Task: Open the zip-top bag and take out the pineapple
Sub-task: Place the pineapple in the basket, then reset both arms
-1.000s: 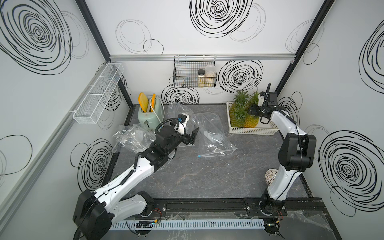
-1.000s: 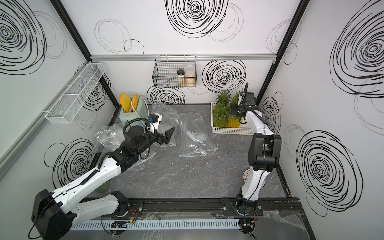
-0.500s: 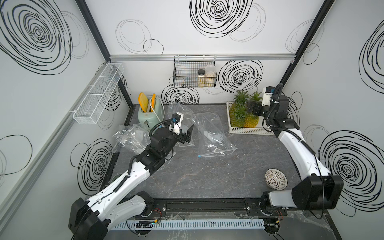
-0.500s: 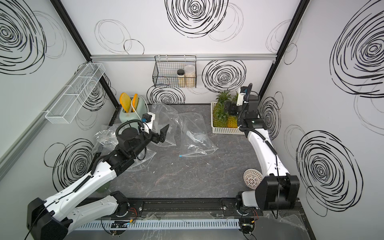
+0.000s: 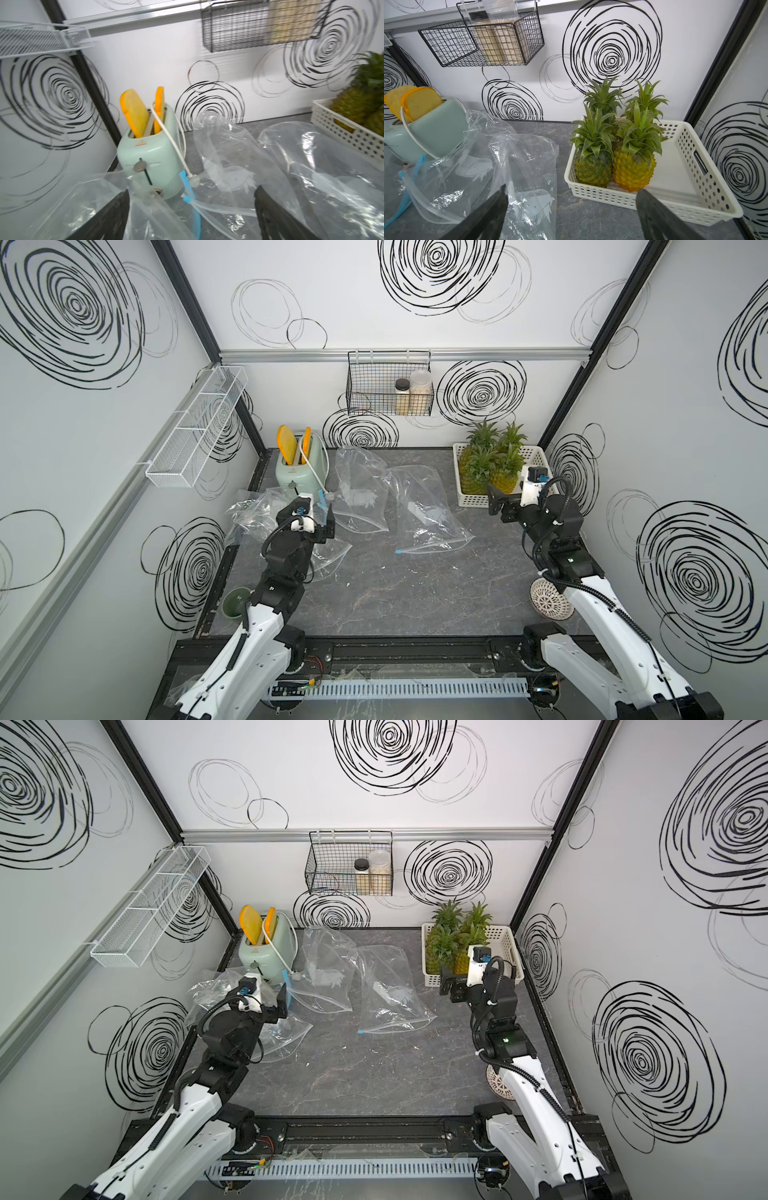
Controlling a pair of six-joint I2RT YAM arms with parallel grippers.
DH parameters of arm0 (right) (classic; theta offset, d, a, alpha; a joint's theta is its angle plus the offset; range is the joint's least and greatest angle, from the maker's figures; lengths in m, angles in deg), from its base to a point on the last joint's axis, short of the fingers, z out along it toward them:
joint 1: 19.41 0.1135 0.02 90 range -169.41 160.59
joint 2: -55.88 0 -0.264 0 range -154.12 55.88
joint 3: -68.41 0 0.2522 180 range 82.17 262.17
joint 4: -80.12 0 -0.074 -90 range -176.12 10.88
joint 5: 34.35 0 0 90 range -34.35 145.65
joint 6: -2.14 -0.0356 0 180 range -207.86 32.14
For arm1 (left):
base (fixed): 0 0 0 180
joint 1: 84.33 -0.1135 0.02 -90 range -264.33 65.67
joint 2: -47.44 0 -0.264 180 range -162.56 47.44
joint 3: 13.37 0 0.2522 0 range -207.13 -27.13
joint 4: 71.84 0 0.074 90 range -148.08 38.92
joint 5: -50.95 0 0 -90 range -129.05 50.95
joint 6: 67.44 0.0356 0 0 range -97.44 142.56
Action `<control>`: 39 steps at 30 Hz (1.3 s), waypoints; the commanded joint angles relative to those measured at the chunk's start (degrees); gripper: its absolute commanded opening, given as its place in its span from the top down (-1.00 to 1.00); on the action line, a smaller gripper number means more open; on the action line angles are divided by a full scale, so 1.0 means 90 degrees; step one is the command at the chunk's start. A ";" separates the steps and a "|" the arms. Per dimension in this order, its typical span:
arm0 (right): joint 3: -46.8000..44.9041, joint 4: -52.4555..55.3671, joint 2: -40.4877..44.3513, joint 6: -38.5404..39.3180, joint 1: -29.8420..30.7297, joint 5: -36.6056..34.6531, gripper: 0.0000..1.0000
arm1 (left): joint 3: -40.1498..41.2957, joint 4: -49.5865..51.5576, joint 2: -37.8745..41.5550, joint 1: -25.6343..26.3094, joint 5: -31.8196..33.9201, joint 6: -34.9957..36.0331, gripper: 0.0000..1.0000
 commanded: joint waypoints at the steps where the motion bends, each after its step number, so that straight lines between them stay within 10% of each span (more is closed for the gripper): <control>1: -0.0266 -0.0393 0.0161 0.0089 0.0025 0.0148 -0.96 | 0.0221 -0.0933 -0.0504 -0.0661 -0.0626 -0.0588 -0.93; 24: -0.2353 -0.1731 0.0881 0.0361 0.0025 -0.0707 -0.96 | 0.1011 -0.5102 -0.3874 -0.0753 -0.0139 -0.0843 -0.93; 39: -0.2939 -0.3978 -0.1043 0.0158 -0.0646 -0.1740 -0.96 | 0.1103 -0.5986 -0.4651 -0.0430 0.0499 -0.0677 -0.93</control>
